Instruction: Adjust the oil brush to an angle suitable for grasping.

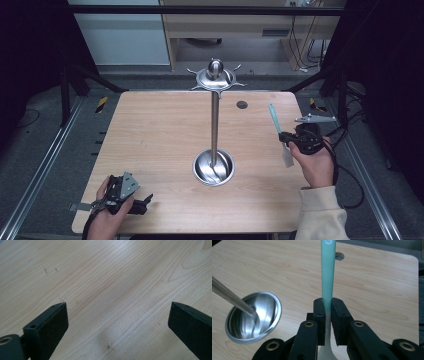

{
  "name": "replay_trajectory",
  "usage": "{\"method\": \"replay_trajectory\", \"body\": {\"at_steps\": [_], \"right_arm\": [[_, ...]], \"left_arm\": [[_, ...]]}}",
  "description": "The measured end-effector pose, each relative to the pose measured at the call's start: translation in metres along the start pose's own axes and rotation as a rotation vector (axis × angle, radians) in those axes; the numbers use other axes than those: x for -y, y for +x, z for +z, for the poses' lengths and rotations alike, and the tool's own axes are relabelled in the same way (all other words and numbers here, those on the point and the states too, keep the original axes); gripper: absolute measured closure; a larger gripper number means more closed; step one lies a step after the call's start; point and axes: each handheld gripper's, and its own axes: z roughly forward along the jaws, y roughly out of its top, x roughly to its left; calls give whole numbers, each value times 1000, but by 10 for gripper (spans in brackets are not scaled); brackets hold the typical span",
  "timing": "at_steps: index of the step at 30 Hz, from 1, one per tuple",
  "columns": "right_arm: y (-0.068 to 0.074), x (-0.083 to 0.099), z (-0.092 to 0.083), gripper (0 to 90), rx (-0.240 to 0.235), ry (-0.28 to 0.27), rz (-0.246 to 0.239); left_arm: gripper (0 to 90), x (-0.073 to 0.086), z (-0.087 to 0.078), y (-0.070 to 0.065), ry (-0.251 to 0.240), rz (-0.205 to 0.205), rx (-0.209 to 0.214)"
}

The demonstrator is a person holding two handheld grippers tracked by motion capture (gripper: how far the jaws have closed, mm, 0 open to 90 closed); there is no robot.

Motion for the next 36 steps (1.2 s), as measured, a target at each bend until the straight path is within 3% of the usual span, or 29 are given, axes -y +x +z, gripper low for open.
{"method": "replay_trajectory", "body": {"at_steps": [15, 25, 36], "right_arm": [[24, -19, -34, 826, -46, -149, -51], [38, -24, -45, 826, -64, -200, -71], [50, -30, -69, 825, -104, -277, -83]], "left_arm": [[24, -1, -1, 0, -7, 7, 2], [25, 0, -3, 1, -14, 3, -6], [25, -1, -3, 3, -20, -8, -13]]}}
